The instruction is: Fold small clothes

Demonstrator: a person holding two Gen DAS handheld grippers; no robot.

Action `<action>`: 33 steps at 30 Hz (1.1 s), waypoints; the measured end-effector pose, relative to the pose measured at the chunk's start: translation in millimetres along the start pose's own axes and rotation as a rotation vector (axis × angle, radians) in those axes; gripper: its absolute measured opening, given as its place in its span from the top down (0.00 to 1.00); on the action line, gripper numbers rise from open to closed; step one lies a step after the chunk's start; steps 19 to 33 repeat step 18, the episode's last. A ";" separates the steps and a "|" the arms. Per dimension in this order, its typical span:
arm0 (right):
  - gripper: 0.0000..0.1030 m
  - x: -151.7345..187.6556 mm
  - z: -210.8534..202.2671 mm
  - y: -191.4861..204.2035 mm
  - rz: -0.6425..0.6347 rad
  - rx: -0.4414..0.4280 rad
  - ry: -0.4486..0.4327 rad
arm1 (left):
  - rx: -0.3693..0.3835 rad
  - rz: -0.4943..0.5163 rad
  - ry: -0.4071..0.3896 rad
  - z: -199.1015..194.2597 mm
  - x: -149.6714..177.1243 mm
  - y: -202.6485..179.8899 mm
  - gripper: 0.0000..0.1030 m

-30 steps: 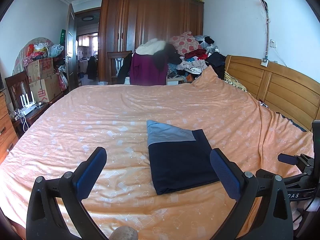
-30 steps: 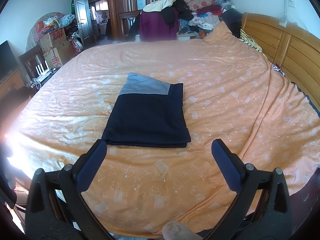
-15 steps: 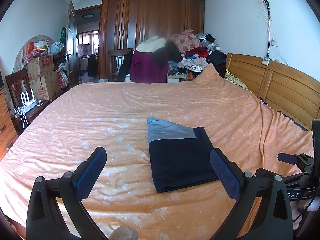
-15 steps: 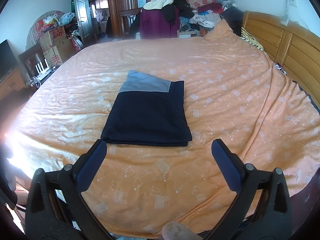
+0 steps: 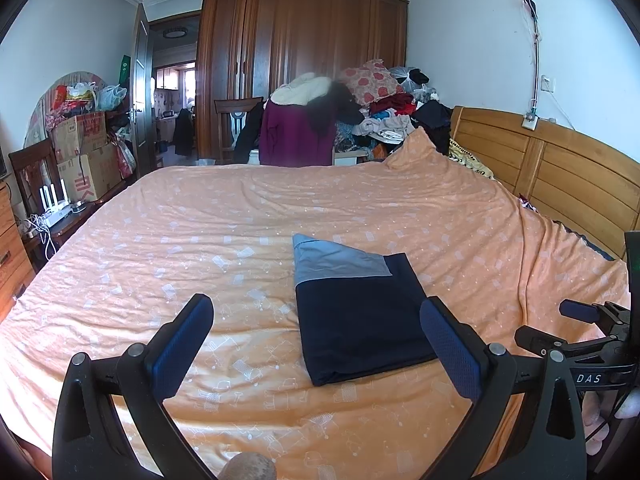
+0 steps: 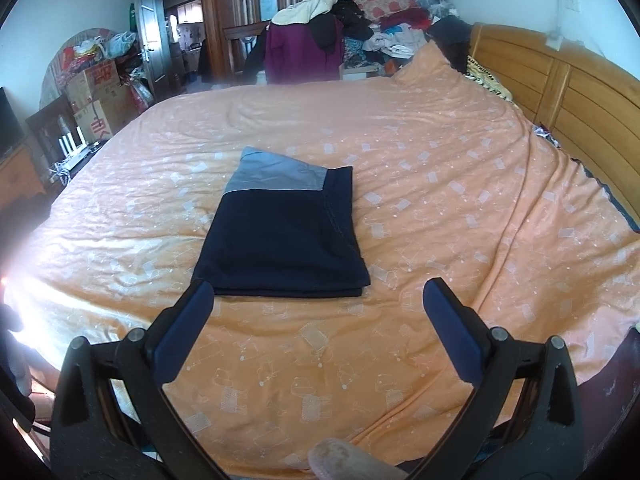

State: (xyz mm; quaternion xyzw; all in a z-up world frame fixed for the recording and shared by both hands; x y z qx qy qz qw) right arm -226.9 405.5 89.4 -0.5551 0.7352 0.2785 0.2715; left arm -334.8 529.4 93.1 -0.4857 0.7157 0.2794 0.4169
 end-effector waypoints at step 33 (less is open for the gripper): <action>0.00 -0.8 -0.6 -3.4 0.012 -0.019 0.010 | 0.004 0.021 0.002 -3.7 -1.6 -8.8 0.00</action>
Point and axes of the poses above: each gripper's, at about its wrist camera, not at the fingertips, and z roughly the way its jaws point, y to its left, x to its underside, the point moved 7 cm from there along z, roughly the way its jaws point, and after that the axes turned 4 degrees about -x, right-handed, at the moved point
